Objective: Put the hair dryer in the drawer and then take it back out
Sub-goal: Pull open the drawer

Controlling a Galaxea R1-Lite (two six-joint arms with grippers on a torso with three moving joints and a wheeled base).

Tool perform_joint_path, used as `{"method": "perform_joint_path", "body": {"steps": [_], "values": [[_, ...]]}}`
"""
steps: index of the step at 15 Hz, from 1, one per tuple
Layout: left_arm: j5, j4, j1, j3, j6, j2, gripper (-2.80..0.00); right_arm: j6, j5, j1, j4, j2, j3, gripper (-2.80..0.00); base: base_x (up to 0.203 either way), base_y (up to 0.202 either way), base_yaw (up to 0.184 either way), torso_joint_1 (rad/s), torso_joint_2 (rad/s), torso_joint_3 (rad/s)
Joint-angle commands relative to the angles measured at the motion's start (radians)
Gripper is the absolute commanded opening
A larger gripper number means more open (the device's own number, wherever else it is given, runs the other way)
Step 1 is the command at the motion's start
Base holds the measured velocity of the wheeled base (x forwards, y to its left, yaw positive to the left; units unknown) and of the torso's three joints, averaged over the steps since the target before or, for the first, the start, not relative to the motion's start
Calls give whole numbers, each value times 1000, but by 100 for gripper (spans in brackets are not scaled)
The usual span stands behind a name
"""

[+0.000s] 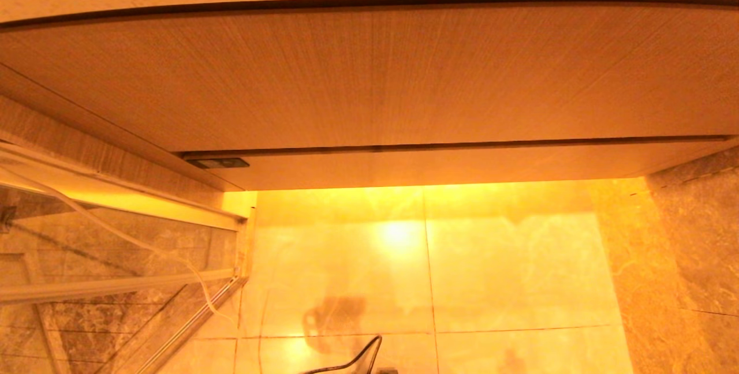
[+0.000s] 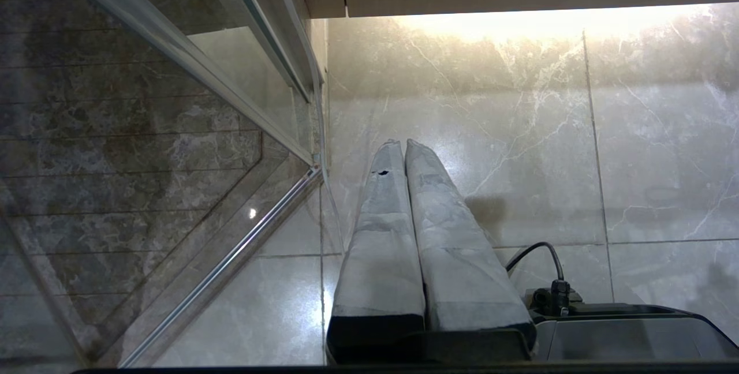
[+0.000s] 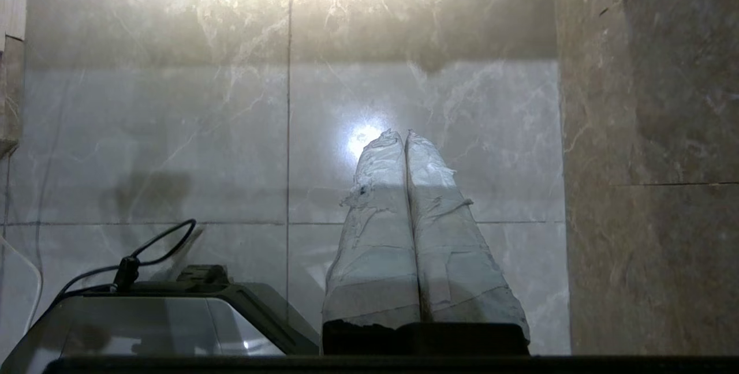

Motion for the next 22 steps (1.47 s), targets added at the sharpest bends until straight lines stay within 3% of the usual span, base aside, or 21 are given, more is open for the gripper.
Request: {"method": "perform_joint_path", "body": {"steps": [1,6,10,12,13,16,18,22], "values": [[0,0,0,0,0,0,-280,-3,14,0,21,5,-47,-280,0,0,0,0,0,0],[0,0,0,0,0,0,-280,-4,207,0,342,179,-549,-280,0,0,0,0,0,0],[0,0,0,0,0,0,-280,2,403,0,758,409,-968,-280,0,0,0,0,0,0],[0,0,0,0,0,0,-280,-17,624,3,910,475,-1037,-280,0,0,0,0,0,0],[0,0,0,0,0,0,-280,-55,683,11,971,500,-1039,-280,0,0,0,0,0,0],[0,0,0,0,0,0,-280,-147,709,110,1116,624,-1099,-280,0,0,0,0,0,0],[0,0,0,0,0,0,-280,-288,712,141,1152,684,-1125,-280,0,0,0,0,0,0],[0,0,0,0,0,0,-280,-782,672,130,1142,766,-1137,-280,0,0,0,0,0,0]]}}
